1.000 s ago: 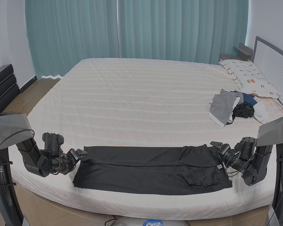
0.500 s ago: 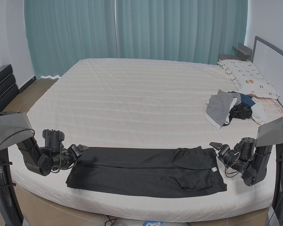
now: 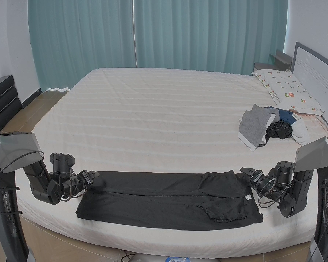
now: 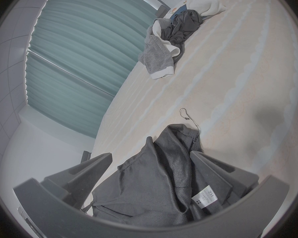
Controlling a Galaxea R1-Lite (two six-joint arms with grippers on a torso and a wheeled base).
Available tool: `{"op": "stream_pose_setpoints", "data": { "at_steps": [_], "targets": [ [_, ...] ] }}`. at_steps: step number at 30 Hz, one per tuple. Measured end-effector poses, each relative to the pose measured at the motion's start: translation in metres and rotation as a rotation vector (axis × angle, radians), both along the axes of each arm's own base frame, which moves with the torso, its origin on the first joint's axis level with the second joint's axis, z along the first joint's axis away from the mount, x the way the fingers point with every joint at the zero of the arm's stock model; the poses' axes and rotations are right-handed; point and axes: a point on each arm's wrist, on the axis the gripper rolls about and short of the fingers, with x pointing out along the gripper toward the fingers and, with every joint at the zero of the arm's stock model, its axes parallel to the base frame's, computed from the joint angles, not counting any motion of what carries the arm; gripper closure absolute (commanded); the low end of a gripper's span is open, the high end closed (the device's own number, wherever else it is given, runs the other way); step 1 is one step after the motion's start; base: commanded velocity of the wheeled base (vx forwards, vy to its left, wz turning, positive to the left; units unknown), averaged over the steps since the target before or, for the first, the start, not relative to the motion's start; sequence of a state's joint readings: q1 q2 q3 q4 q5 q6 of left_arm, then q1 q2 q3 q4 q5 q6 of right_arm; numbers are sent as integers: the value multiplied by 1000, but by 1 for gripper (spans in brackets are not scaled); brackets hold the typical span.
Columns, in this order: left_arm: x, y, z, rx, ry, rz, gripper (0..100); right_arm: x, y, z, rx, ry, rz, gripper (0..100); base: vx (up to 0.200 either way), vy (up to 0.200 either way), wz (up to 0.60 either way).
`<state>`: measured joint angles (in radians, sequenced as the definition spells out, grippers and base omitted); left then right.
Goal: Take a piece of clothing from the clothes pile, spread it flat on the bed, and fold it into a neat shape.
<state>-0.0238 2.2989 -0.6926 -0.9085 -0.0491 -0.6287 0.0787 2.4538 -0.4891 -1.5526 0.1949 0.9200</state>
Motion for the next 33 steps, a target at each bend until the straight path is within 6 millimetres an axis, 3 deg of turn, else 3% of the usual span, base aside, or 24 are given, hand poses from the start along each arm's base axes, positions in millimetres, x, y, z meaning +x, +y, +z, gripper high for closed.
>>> {"op": "stream_pose_setpoints", "data": {
  "at_steps": [7, 19, 20, 33],
  "targets": [
    [9, -1, -12, 4, -92, -7, 0, -1, 2, -3, -2, 8, 7, 0, 0, 0, 0],
    [1, -7, -32, 6, -41, -25, 0, -2, 4, -5, -3, 17, 15, 0, 0, 0, 0],
    [0, -7, -32, 6, -39, -25, 100, -2, 4, -5, -4, 18, 15, 0, 0, 0, 0],
    [-5, -7, -36, 6, -15, -23, 100, -2, 5, -6, -4, 22, 16, 0, 0, 0, 0]
  ]
}}
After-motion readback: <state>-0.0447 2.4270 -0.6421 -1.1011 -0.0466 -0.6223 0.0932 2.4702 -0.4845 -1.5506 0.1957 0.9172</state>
